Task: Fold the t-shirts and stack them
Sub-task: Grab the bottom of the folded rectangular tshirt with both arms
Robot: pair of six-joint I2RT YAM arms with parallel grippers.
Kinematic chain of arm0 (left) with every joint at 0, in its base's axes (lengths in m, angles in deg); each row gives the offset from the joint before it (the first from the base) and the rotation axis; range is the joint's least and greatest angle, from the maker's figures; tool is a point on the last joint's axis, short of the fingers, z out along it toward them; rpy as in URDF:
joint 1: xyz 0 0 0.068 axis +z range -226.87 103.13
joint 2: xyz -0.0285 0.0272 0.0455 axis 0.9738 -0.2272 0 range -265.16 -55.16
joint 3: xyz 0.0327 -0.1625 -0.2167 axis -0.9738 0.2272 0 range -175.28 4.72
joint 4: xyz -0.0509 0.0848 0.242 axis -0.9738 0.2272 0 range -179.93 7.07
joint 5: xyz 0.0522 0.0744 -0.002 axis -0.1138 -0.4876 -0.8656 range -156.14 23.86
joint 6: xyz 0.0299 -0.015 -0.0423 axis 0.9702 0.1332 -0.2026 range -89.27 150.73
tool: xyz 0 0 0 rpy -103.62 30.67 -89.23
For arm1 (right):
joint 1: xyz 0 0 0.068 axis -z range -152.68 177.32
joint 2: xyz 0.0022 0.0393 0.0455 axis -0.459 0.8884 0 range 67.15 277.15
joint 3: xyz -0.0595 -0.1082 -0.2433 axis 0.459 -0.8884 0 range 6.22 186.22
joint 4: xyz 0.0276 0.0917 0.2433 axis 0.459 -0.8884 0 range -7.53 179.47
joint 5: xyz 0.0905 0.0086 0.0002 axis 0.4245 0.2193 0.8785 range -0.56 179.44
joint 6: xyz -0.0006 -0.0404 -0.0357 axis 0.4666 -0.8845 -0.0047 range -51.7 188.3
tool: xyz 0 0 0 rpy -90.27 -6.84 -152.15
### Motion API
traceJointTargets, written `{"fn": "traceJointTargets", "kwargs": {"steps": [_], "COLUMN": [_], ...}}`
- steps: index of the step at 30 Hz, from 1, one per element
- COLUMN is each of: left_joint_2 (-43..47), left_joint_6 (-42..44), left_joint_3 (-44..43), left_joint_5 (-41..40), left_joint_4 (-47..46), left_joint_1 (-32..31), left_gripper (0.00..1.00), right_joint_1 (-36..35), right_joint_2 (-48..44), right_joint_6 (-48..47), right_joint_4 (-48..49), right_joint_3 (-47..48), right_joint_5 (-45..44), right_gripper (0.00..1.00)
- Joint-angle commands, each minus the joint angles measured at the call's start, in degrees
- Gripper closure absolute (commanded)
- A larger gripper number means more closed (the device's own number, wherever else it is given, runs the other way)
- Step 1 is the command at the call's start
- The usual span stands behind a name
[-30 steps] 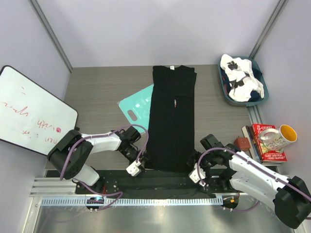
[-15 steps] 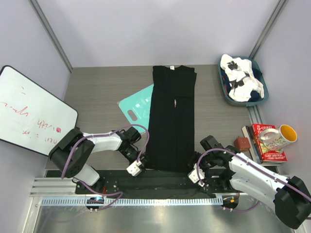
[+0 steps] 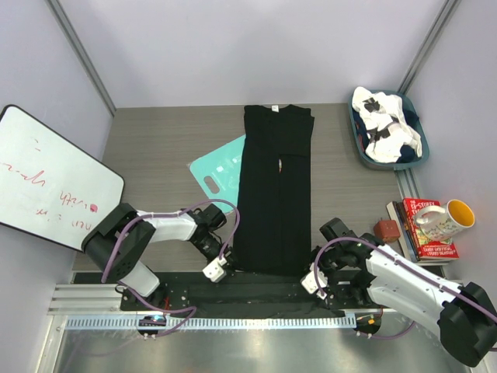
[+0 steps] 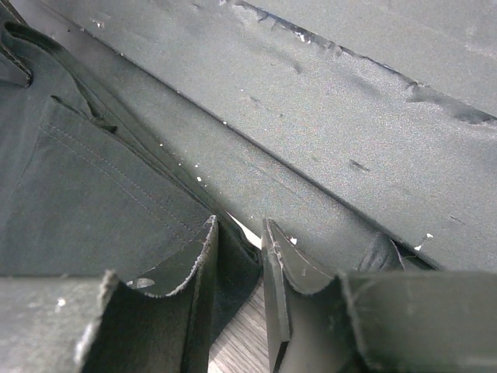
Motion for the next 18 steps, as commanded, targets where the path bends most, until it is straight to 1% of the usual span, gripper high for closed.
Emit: {"fn": "traceJointTargets", "kwargs": {"steps": [1,6,10,12,13,14,16,17,18], "left_joint_2": [-2.0,-3.1,-3.1,-2.4,-1.9,-1.5,0.1,0.5,1.1], "left_joint_6": [3.0,-0.2,-2.0,-2.3,-2.6,-2.8,-3.7,-3.5,-3.6], "left_joint_3": [-3.1,-4.1,-3.2,-2.6,-2.4,-2.2,-2.0,-2.1,-2.0], "left_joint_5": [-14.4,-16.4,-17.2,-18.6,-19.2,-19.5,-20.8,-21.0,-21.3], "left_joint_4": [-18.9,-20.4,-24.2,-24.7,-24.7,-24.7,-23.4,-22.6,-21.9], "left_joint_1": [1.1,0.4,0.3,0.3,0.4,0.4,0.4,0.4,0.5], "left_gripper": [1.00,1.00,1.00,0.88,0.79,0.65,0.56,0.49,0.49], "right_joint_1": [-0.2,-0.2,-0.2,-0.2,-0.2,-0.2,-0.1,-0.2,-0.1], "right_joint_2": [-0.9,-1.0,-1.1,-1.3,-1.6,-2.0,-2.4,-2.5,-2.9], "right_joint_6": [0.0,0.9,1.9,2.1,2.3,2.6,2.9,2.9,3.0], "right_joint_4": [4.4,4.1,3.6,3.6,3.5,3.5,3.4,3.5,3.4], "right_joint_3": [1.7,2.9,3.7,3.7,3.6,3.5,3.2,3.1,3.0], "right_joint_5": [-0.6,-1.2,-1.6,-1.8,-1.8,-1.8,-1.7,-1.7,-1.7], "right_gripper": [0.68,0.69,0.70,0.70,0.70,0.70,0.69,0.69,0.68]}}
